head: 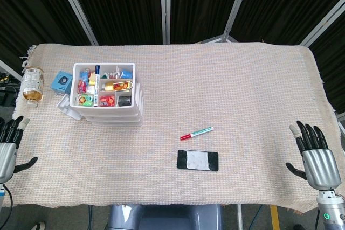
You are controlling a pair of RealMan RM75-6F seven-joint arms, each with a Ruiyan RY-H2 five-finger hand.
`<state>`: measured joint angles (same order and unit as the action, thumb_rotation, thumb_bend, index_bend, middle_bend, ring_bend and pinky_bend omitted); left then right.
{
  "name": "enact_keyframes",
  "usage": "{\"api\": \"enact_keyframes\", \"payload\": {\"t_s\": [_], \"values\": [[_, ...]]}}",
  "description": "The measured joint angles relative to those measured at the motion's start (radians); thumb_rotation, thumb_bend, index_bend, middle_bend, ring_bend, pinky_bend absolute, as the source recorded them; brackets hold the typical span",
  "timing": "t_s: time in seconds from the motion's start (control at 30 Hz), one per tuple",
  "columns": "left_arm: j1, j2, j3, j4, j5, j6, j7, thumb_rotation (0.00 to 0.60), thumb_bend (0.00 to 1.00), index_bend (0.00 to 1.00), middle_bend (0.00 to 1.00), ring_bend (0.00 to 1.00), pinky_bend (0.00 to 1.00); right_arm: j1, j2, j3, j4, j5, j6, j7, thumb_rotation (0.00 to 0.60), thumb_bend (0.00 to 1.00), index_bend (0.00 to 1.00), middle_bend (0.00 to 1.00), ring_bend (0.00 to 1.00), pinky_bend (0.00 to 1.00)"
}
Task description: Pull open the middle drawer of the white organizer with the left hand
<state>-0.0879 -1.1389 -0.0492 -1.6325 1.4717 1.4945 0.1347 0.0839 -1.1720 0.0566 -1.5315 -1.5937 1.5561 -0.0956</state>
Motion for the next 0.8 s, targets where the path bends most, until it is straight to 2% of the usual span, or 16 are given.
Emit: {"api": "enact_keyframes", "payload": {"t_s": [0.17,0.2,0.23,0.3,0.33,0.37,0.43,0.53,0.67,0.8], "values": [[-0.003,-0.007,-0.002,0.008,0.002,-0.003,-0.015,0.6,0.12,0.0,0.0,0.0,0.0,0.003,-0.006,0.004,0.001,0.012,-0.01,-0.002,0.6,0.02,0.0,0.0,0.0,0.0],[-0.004,-0.01,-0.003,0.01,0.003,-0.001,-0.019,0.6,0.13,0.0,0.0,0.01,0.03,0.003,-0.007,0.004,0.001,0.011,-0.01,-0.001,0.6,0.02,0.0,0.0,0.0,0.0],[-0.004,-0.015,-0.005,0.013,0.005,0.004,-0.022,0.6,0.16,0.0,0.02,0.09,0.12,0.003,-0.008,0.004,0.002,0.01,-0.01,0.0,0.6,0.02,0.0,0.0,0.0,0.0],[-0.003,-0.024,-0.01,0.018,0.006,0.015,-0.025,0.6,0.25,0.0,0.21,0.36,0.36,0.003,-0.009,0.002,0.004,0.009,-0.01,0.0,0.6,0.02,0.0,0.0,0.0,0.0],[-0.002,-0.03,-0.015,0.02,0.007,0.024,-0.026,0.6,0.31,0.0,0.38,0.53,0.48,0.003,-0.01,0.001,0.005,0.008,-0.01,0.0,0.6,0.02,0.0,0.0,0.0,0.0],[-0.002,-0.036,-0.019,0.021,0.007,0.033,-0.029,0.6,0.35,0.0,0.53,0.66,0.56,0.003,-0.011,0.001,0.006,0.008,-0.01,0.001,0.6,0.02,0.0,0.0,0.0,0.0],[0.0,-0.056,-0.032,0.025,0.009,0.058,-0.043,0.6,0.4,0.0,0.66,0.76,0.64,0.001,-0.011,0.0,0.007,0.008,-0.01,0.002,0.6,0.02,0.0,0.0,0.0,0.0],[0.0,-0.086,-0.043,0.033,0.016,0.08,-0.08,0.6,0.47,0.0,0.75,0.84,0.7,-0.001,-0.009,-0.002,0.002,0.009,-0.009,0.006,0.6,0.02,0.0,0.0,0.0,0.0],[-0.006,-0.108,-0.041,0.031,0.025,0.07,-0.15,0.6,0.61,0.0,0.79,0.87,0.74,-0.001,-0.006,-0.002,-0.003,0.003,-0.004,0.01,0.6,0.02,0.0,0.0,0.0,0.0],[-0.026,-0.107,-0.026,-0.001,0.028,0.004,-0.261,0.6,0.64,0.0,0.79,0.87,0.74,-0.002,-0.007,-0.005,-0.004,0.004,-0.01,0.009,0.6,0.02,0.0,0.0,0.0,0.0]]}}
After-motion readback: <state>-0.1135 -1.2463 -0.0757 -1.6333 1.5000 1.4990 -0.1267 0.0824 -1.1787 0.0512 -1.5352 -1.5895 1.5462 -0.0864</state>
